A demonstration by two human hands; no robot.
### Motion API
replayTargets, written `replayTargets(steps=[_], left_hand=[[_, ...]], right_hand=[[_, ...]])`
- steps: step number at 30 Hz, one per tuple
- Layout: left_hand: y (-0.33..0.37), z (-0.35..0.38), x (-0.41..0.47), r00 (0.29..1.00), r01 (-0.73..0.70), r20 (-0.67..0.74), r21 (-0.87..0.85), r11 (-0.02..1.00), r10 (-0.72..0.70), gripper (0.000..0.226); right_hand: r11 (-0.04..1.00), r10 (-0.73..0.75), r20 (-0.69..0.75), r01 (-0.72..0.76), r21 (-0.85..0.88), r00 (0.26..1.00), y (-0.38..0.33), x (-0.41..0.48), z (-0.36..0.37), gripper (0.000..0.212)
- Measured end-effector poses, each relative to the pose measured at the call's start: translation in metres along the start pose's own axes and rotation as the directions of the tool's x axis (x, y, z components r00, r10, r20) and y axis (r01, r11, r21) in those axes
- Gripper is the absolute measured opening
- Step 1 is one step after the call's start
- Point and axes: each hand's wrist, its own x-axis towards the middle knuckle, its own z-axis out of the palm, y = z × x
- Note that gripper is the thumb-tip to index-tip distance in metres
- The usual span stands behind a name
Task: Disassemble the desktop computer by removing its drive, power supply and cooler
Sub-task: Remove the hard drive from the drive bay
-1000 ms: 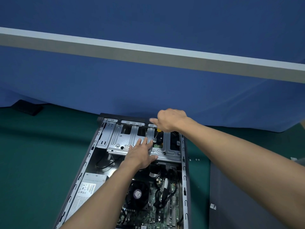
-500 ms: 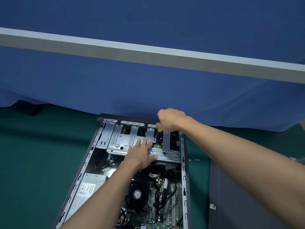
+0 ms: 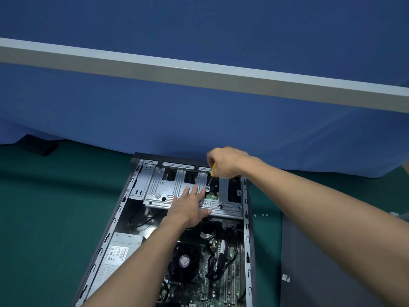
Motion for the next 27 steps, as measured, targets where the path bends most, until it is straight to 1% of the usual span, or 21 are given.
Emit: replayTargets(steps=[1, 2, 4, 5, 6, 8, 11, 13, 15, 16, 17, 19, 22, 24, 25, 27], left_hand=[[-0.0002, 0.0003, 0.0001, 1.000, 0.000, 0.000, 0.000, 1.000, 0.000, 0.076], [-0.0003, 0.0005, 0.0004, 1.000, -0.002, 0.001, 0.001, 1.000, 0.002, 0.075], [-0.0003, 0.0009, 0.0008, 1.000, -0.004, 0.001, 0.003, 1.000, 0.004, 0.075], [-0.0004, 0.0010, 0.0009, 1.000, -0.004, -0.001, 0.003, 1.000, 0.004, 0.075], [-0.0006, 0.0010, 0.0010, 1.000, -0.004, -0.002, 0.003, 1.000, 0.004, 0.075], [-0.0012, 0.0015, 0.0015, 1.000, -0.008, -0.005, 0.008, 1.000, 0.008, 0.076], [-0.0016, 0.0015, 0.0019, 1.000, -0.012, -0.006, 0.014, 1.000, 0.012, 0.076], [-0.0016, 0.0012, 0.0018, 1.000, -0.014, -0.005, 0.018, 1.000, 0.014, 0.076], [-0.0013, 0.0013, 0.0018, 1.000, -0.013, -0.004, 0.018, 1.000, 0.013, 0.075], [-0.0008, 0.0011, 0.0018, 1.000, -0.012, -0.005, 0.018, 1.000, 0.012, 0.075], [-0.0008, 0.0009, 0.0014, 1.000, -0.012, -0.006, 0.019, 1.000, 0.012, 0.075], [-0.0011, 0.0006, 0.0008, 1.000, -0.013, -0.006, 0.020, 1.000, 0.013, 0.075], [-0.0010, 0.0006, 0.0007, 1.000, -0.012, -0.002, 0.018, 1.000, 0.012, 0.075], [-0.0008, 0.0001, 0.0006, 1.000, -0.012, -0.003, 0.017, 1.000, 0.012, 0.075], [-0.0010, 0.0004, 0.0007, 1.000, -0.012, -0.002, 0.019, 1.000, 0.012, 0.075], [-0.0010, 0.0010, 0.0015, 1.000, -0.009, -0.001, 0.020, 1.000, 0.009, 0.075]], right_hand=[[1.000, -0.001, 0.003, 0.001, -0.005, 1.000, -0.0005, -0.0001, 0.0006, 0.010], [0.999, 0.009, -0.010, -0.009, -0.038, 1.000, -0.0010, 0.0003, 0.0015, 0.019], [0.991, 0.062, -0.038, -0.066, -0.116, 0.997, -0.0022, 0.0009, 0.0037, 0.047], [0.988, 0.079, -0.054, -0.085, -0.126, 0.995, -0.0022, 0.0011, 0.0039, 0.050], [0.989, 0.075, -0.059, -0.082, -0.120, 0.995, -0.0021, 0.0012, 0.0038, 0.047], [0.995, 0.045, -0.047, -0.049, -0.090, 0.998, -0.0018, 0.0005, 0.0022, 0.035], [1.000, 0.002, -0.003, -0.002, 0.009, 1.000, 0.0009, -0.0002, -0.0015, 0.002], [1.000, 0.001, 0.028, -0.002, 0.022, 1.000, 0.0003, -0.0007, -0.0011, 0.011], [0.997, 0.052, 0.005, -0.052, -0.052, 0.999, -0.0005, -0.0005, 0.0023, 0.039], [0.994, 0.077, -0.016, -0.078, -0.073, 0.997, -0.0006, -0.0001, 0.0035, 0.048], [0.993, 0.084, -0.037, -0.087, -0.081, 0.996, -0.0007, -0.0001, 0.0040, 0.049], [0.995, 0.055, -0.045, -0.058, -0.080, 0.997, -0.0020, -0.0005, 0.0036, 0.038], [1.000, 0.011, -0.018, -0.012, -0.018, 1.000, -0.0018, -0.0017, -0.0010, 0.005], [1.000, -0.004, 0.027, 0.004, -0.010, 1.000, -0.0031, -0.0023, -0.0018, 0.010], [0.999, 0.005, 0.032, -0.004, -0.044, 0.999, -0.0037, -0.0022, -0.0014, 0.013], [0.992, 0.066, 0.035, -0.061, -0.114, 0.997, -0.0042, -0.0018, 0.0006, 0.040]])
